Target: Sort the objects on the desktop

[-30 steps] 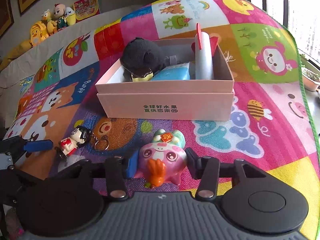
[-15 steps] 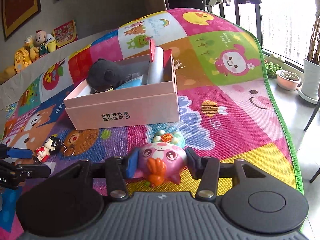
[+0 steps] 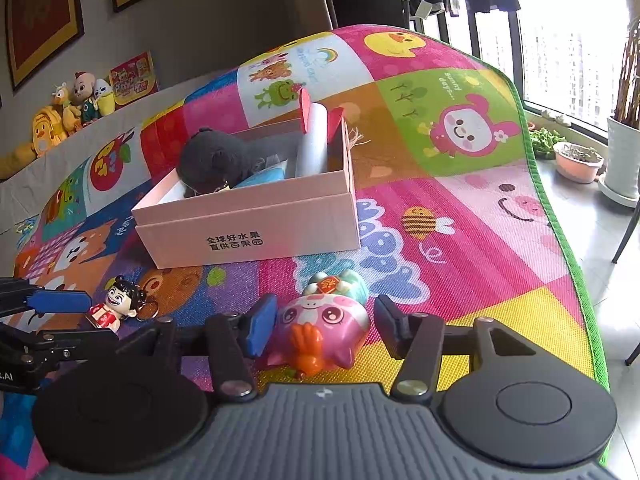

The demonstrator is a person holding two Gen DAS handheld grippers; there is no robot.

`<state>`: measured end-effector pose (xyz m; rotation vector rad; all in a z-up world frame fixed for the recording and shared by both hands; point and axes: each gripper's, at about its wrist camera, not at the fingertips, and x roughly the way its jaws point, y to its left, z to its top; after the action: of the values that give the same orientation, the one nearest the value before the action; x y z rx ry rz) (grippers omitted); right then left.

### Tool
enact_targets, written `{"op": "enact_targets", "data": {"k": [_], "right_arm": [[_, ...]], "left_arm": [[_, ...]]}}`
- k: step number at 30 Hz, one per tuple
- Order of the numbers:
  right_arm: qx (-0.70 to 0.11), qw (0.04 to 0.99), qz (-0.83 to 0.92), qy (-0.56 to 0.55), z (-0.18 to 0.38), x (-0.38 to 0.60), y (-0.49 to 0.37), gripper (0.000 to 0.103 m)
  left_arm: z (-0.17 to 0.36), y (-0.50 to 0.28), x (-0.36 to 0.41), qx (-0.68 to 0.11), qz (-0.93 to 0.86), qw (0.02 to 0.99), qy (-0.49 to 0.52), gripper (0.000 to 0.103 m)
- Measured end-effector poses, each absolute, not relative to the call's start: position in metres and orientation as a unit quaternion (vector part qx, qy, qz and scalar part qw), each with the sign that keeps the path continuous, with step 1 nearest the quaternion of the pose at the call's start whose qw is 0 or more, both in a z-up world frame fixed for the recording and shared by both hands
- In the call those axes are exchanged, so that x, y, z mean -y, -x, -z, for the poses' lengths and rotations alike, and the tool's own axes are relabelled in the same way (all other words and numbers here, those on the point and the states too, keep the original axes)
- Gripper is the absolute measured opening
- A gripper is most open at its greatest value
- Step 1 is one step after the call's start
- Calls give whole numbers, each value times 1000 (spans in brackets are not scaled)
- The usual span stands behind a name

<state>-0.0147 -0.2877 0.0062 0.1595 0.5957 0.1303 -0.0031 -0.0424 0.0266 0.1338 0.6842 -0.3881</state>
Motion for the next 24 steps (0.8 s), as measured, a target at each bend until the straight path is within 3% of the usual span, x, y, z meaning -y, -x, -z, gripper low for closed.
{"op": "enact_targets", "data": {"k": [8,13,14,17,24], "right_arm": [[-296,950,-68,-73,-6,285,15,55],[-296,950,-68,-72,-5,285,15,55],[-297,950,-68,-71,-5,285,15,54],[-310,946,-62,-63,-4,282,10,48],[-341,937,-69,-44,-15,276,19,47]], "left_arm": [[-12,-13,42,-358,166,917,-61,76],[-13,-14,47,-354,175,917,-59,43],[-13,-14,47,-354,173,917,-60,42],[-15,-10,48,-352,171,918,-63,41],[-26,15,43,-330,183,924,-67,41]]}}
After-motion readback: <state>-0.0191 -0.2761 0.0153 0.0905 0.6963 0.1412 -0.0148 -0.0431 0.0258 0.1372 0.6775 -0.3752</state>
